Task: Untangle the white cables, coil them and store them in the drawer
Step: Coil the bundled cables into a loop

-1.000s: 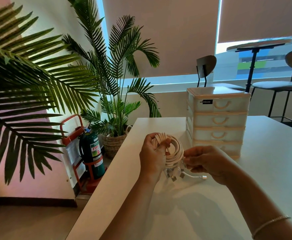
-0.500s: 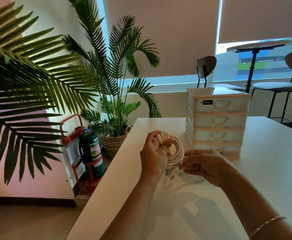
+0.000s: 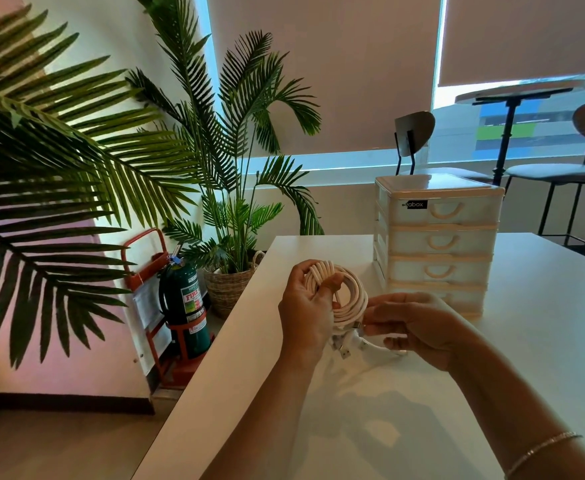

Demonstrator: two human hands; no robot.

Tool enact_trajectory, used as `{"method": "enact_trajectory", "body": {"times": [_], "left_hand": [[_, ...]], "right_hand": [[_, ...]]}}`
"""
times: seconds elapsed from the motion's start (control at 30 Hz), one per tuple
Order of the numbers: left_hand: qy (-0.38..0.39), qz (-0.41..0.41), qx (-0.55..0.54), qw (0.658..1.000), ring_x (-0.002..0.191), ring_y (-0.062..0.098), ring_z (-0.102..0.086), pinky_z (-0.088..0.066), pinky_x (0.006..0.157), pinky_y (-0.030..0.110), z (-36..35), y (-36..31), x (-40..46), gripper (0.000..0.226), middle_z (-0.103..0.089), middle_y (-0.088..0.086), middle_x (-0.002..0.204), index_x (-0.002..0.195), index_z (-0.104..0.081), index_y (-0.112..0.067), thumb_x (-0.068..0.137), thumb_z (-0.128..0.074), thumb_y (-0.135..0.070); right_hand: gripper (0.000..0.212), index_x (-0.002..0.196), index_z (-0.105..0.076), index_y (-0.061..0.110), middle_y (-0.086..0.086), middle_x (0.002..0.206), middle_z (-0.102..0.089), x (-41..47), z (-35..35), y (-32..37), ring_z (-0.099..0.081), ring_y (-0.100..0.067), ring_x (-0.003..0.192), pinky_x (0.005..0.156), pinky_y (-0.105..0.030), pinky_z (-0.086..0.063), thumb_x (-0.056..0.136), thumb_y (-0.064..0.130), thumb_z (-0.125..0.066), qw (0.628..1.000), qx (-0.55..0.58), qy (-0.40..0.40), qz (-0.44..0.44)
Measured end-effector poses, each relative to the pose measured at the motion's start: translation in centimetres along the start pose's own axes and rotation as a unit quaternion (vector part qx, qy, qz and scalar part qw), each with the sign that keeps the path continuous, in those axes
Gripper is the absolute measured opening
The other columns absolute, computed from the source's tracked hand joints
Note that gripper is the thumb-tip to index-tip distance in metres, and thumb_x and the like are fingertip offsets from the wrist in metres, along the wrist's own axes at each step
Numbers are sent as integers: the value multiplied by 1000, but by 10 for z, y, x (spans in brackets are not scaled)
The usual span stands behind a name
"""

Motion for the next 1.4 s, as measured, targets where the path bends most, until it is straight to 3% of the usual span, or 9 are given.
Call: {"method": "enact_trajectory", "body": {"times": [0.1, 0.23, 0.37, 0.57, 0.7, 0.83, 1.07, 1.23, 1.4], "left_hand": [[2, -3, -2, 1000, 76, 3, -60, -53, 75, 29, 0, 0, 0, 23, -63, -11, 86, 98, -56, -26, 79, -70, -22], [-6, 9, -14, 1000, 78, 11, -62, -53, 78, 35, -1, 2, 2, 21, -65, -12, 84, 89, -56, -31, 78, -71, -22], [-4, 27, -42, 999, 76, 11, -61, -52, 73, 29, -2, 2, 2, 19, -65, -8, 83, 86, -58, -30, 78, -71, -19], [-3, 44, -68, 997, 78, 15, -62, -53, 74, 31, -3, 1, 2, 18, -66, -5, 83, 85, -59, -28, 78, -72, -17], [-1, 44, -72, 996, 77, 16, -62, -53, 76, 36, -3, 1, 2, 18, -66, -5, 82, 85, -59, -28, 78, -72, -17], [8, 7, -26, 1000, 75, 9, -60, -51, 75, 31, -1, 0, 1, 20, -64, -12, 81, 85, -57, -32, 79, -71, -20], [-11, -60, 68, 996, 77, 9, -57, -40, 59, 2, 3, -3, -1, 26, -61, -9, 88, 104, -58, -20, 81, -69, -23], [-5, 7, 4, 1000, 84, 17, -62, -53, 80, 34, 1, 4, 2, 22, -64, -8, 87, 85, -54, -33, 79, -71, -20], [2, 10, -9, 1000, 83, 19, -63, -54, 81, 41, -1, 5, 2, 23, -66, -1, 93, 86, -55, -34, 79, -71, -20]], "right_hand": [[18, 89, -70, 5, -8, 70, -69, -1, -1, 0, -60, -11, 57, 55, -24, -39, 72, 0, -70, 999, -29, -5, 17], [18, 88, -70, 2, -7, 63, -63, 2, -5, -3, -48, -11, 51, 47, -21, -36, 71, -4, -71, 999, -28, -28, 28], [18, 88, -70, 5, -6, 65, -63, 3, -9, -5, -38, -6, 44, 43, -18, -28, 73, -4, -69, 998, -36, -24, 38], [13, 77, -69, 13, 1, 63, -64, 3, -10, -5, -44, -11, 58, 51, -23, -26, 75, 1, -69, 996, -64, -22, 51], [10, 80, -67, 11, 0, 67, -65, 2, -13, -6, -51, -8, 57, 50, -18, -36, 74, 4, -71, 995, -75, -17, 71], [11, 79, -67, 6, 3, 58, -66, 3, -11, -7, -55, 1, 46, 45, -7, -39, 72, -1, -71, 993, -71, -21, 90], [14, 91, -68, 1, -15, 81, -70, 4, -9, -6, -63, -21, 72, 67, -26, -49, 82, -5, -58, 997, -54, -4, 49], [38, 121, -53, 0, -27, 105, -66, 4, -6, -2, -65, -31, 89, 89, -40, -49, 83, -7, -55, 1000, 4, 28, -13], [41, 124, -51, 10, -19, 102, -66, 0, 0, 1, -62, -26, 86, 88, -43, -45, 85, -5, -54, 1000, -7, 17, -24]]}}
Point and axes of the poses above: each hand's wrist, its own x-axis towards the middle knuckle, its own z-axis out of the back of the hand, y = z × x, the point moved 1 cm from there along x, towards the middle knuckle
